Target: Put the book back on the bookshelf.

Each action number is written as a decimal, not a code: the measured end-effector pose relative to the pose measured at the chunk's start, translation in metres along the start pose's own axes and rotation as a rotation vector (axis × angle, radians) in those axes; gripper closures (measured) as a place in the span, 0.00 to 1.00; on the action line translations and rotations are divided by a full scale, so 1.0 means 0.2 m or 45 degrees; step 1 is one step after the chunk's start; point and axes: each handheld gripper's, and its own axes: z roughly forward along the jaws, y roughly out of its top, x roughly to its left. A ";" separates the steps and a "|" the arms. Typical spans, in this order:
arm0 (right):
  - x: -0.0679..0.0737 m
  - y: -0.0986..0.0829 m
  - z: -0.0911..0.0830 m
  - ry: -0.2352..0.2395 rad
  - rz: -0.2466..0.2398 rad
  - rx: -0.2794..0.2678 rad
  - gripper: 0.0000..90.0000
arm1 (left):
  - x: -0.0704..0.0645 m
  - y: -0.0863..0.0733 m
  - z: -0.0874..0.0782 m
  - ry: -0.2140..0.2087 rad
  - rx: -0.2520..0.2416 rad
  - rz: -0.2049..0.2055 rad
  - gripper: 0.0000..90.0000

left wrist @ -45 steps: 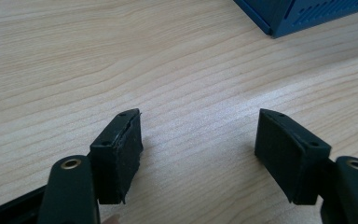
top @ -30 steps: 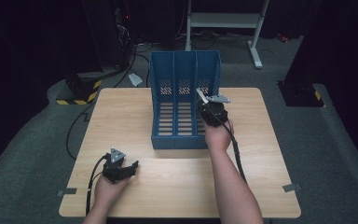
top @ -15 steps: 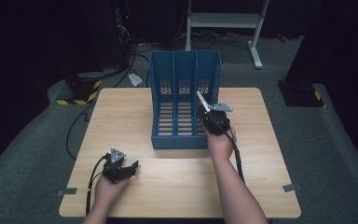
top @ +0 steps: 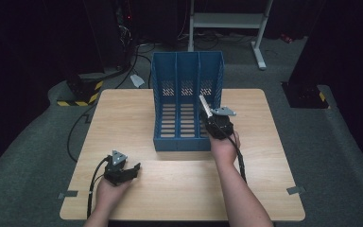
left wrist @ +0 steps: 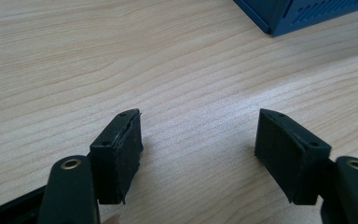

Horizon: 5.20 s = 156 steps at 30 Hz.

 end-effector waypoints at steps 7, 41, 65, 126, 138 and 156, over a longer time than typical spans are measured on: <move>-0.03 0.08 0.01 0.013 0.003 0.021 0.75 | 0.00 0.00 0.00 0.001 0.000 -0.001 0.35; -0.05 0.21 0.06 -0.142 0.039 0.058 0.86 | 0.00 0.00 0.00 0.000 0.000 -0.002 0.35; 0.00 0.26 0.18 -0.367 0.137 0.072 0.86 | 0.00 0.00 0.00 -0.005 -0.001 -0.005 0.35; 0.00 0.25 0.04 -0.175 0.097 -0.041 0.68 | 0.00 0.00 0.00 -0.005 0.003 0.002 0.36; 0.01 0.20 -0.06 -0.037 0.067 -0.098 0.58 | 0.00 0.00 0.00 0.001 0.000 -0.003 0.36; -0.10 0.04 -0.22 0.049 0.090 -0.118 0.49 | -0.01 0.00 0.00 0.014 -0.001 -0.003 0.35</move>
